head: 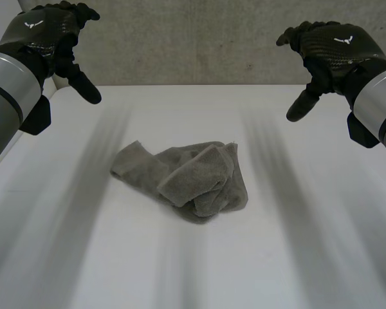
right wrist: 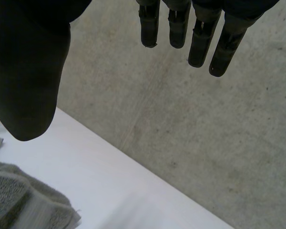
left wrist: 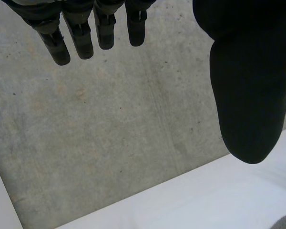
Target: Fold the laundry
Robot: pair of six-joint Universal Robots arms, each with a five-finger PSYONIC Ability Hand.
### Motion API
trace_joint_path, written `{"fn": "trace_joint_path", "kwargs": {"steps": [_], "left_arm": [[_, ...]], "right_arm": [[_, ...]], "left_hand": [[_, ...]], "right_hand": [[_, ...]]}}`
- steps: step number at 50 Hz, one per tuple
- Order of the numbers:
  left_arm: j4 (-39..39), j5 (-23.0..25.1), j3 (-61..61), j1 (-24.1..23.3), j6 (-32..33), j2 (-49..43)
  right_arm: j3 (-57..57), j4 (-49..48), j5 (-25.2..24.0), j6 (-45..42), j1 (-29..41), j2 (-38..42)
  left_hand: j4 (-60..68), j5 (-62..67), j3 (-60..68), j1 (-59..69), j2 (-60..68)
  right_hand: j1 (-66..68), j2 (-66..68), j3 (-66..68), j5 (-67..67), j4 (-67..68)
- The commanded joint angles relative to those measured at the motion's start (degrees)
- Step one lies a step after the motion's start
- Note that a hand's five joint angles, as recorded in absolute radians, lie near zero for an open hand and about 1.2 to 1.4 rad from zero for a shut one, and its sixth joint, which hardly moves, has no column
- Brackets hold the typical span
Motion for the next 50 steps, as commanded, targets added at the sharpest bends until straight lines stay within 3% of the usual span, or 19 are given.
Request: {"fn": "trace_joint_path", "kwargs": {"steps": [1, 12, 17, 23, 26, 28, 31, 33, 38, 45, 46, 47, 49, 50], "left_arm": [[-0.34, 0.22, -0.11, 0.01, 0.05, 0.01], [0.36, 0.66, -1.51, 0.01, 0.05, -0.17], [5.44, 6.18, -3.09, 0.10, 0.14, -4.71], [9.41, 11.65, -4.32, 0.10, 1.02, -11.42], [11.17, 15.34, -5.56, 0.10, 3.92, -15.90], [12.57, 19.01, -7.30, 0.01, 9.25, -19.92], [13.28, 20.88, -8.46, -0.07, 12.36, -21.44], [14.42, 23.94, -10.64, -0.07, 18.57, -24.06], [15.74, 25.89, -12.58, -0.16, 25.61, -26.35], [16.00, 25.98, -13.29, -0.16, 27.21, -27.41], [16.09, 26.06, -13.90, -0.16, 27.21, -27.41], [16.09, 26.06, -13.90, -0.16, 27.21, -27.41], [16.18, 26.41, -14.43, -0.34, 27.21, -27.33], [16.18, 26.42, -14.43, -0.34, 27.21, -27.33]], "right_arm": [[0.97, -0.10, -0.41, -0.18, -0.22, 0.63], [2.90, -5.02, -1.38, -0.80, -0.22, 0.90], [6.76, -12.48, -6.90, -5.53, -0.04, 3.96], [8.79, -14.51, -12.81, -11.96, 0.57, 8.46], [9.58, -14.51, -16.14, -15.21, 0.66, 11.88], [9.93, -14.60, -17.46, -15.74, 0.66, 13.38], [10.11, -14.69, -19.66, -15.30, 0.75, 16.54], [10.11, -14.87, -21.06, -13.64, 1.01, 19.87], [9.85, -16.44, -21.33, -8.64, 2.15, 25.58], [10.02, -19.87, -19.67, -5.81, 4.09, 30.07], [10.11, -20.14, -19.05, -5.63, 4.26, 30.08], [10.11, -20.14, -19.05, -5.63, 4.26, 30.08], [10.28, -20.93, -17.56, -5.46, 4.26, 29.29], [10.29, -20.93, -17.55, -5.46, 4.26, 29.29]], "left_hand": [[0.58, -1.13, 0.50, 0.26, 0.48], [0.58, -1.13, 0.50, 0.26, 0.48], [0.58, -1.14, 0.50, 0.26, 0.48], [0.75, -0.97, 0.67, 0.43, 0.65], [0.75, -0.97, 0.67, 0.43, 0.65], [0.75, -0.97, 0.67, 0.43, 0.65], [0.75, -0.97, 0.67, 0.43, 0.65], [0.91, -0.80, 0.83, 0.60, 0.81], [1.25, -0.46, 1.17, 0.93, 1.15], [6.30, 4.58, 6.22, 5.98, 6.20], [12.96, 11.25, 12.88, 12.64, 12.86], [13.03, 11.31, 12.94, 12.71, 12.93], [38.60, 36.88, 38.52, 38.28, 38.50], [38.76, 37.05, 38.68, 38.45, 38.66]], "right_hand": [[-2.92, -4.61, -3.93, -3.92, -5.21], [-2.92, -4.61, -3.93, -3.92, -5.21], [-2.92, -4.61, -3.93, -3.92, -5.21], [-2.92, -4.61, -3.93, -3.92, -5.21], [-2.92, -4.61, -3.93, -3.92, -5.21], [-2.92, -4.61, -3.93, -3.92, -5.21], [-2.92, -4.61, -3.93, -3.92, -5.21], [-2.92, -4.61, -3.93, -3.92, -5.21], [-2.92, -4.61, -3.93, -3.92, -5.21], [-2.92, -4.61, -3.93, -3.92, -5.21], [5.46, 3.77, 4.45, 4.46, 3.17], [5.57, 3.89, 4.56, 4.57, 3.29], [35.18, 33.49, 34.17, 34.18, 32.89], [35.34, 33.66, 34.34, 34.34, 33.06]]}}
